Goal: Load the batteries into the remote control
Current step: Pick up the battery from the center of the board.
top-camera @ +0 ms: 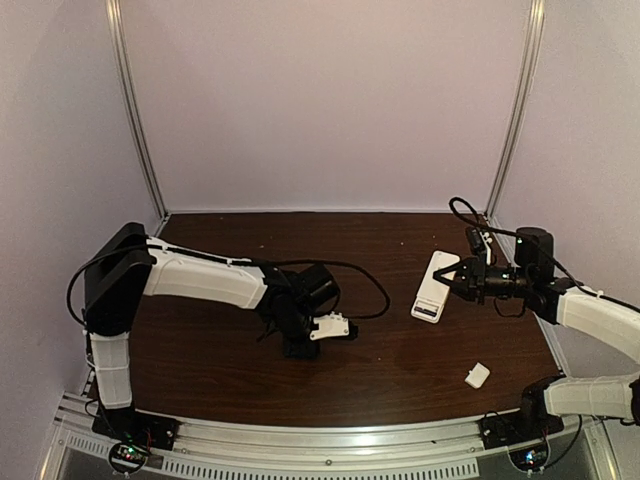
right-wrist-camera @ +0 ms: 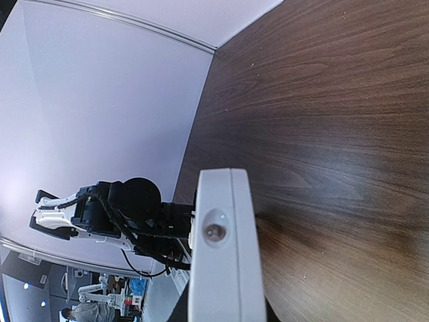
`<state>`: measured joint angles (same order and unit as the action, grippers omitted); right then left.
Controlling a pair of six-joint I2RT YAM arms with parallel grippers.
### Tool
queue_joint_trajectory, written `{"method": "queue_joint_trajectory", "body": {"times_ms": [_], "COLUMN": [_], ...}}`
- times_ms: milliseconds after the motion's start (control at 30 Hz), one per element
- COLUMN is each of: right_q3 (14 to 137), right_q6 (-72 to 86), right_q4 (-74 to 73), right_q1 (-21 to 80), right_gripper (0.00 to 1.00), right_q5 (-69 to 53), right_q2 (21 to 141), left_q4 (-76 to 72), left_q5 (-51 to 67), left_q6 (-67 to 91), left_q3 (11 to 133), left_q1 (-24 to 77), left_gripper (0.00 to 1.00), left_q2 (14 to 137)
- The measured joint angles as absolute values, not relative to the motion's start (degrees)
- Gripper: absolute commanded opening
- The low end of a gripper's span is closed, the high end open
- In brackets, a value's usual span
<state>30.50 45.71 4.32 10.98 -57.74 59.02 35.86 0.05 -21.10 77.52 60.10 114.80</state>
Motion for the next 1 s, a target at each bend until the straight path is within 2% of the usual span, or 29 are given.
{"method": "queue_joint_trajectory", "body": {"times_ms": [200, 567, 833, 1000], "right_q3": [30.5, 30.5, 29.8, 27.9], "right_q6": [45.3, 45.5, 47.3, 49.5], "right_q4": [4.0, 4.4, 7.1, 10.2], "right_q1": [11.0, 11.0, 11.0, 12.7], "right_gripper": [0.00, 0.00, 0.00, 0.00], "right_q5": [-58.0, -59.3, -60.2, -60.2], "right_q2": [59.0, 59.0, 59.0, 59.4], "left_q4": [34.8, 33.2, 35.4, 42.0], "left_q5": [1.9, 6.7, 7.2, 1.6], "left_q6": [-21.1, -22.3, -22.7, -22.3], "left_q3": [75.1, 72.5, 73.3, 84.0], "left_q1": [58.6, 55.9, 56.0, 59.0], "left_gripper": [0.36, 0.01, 0.00, 0.00], "left_q2": [113.4, 112.0, 109.1, 104.5]}}
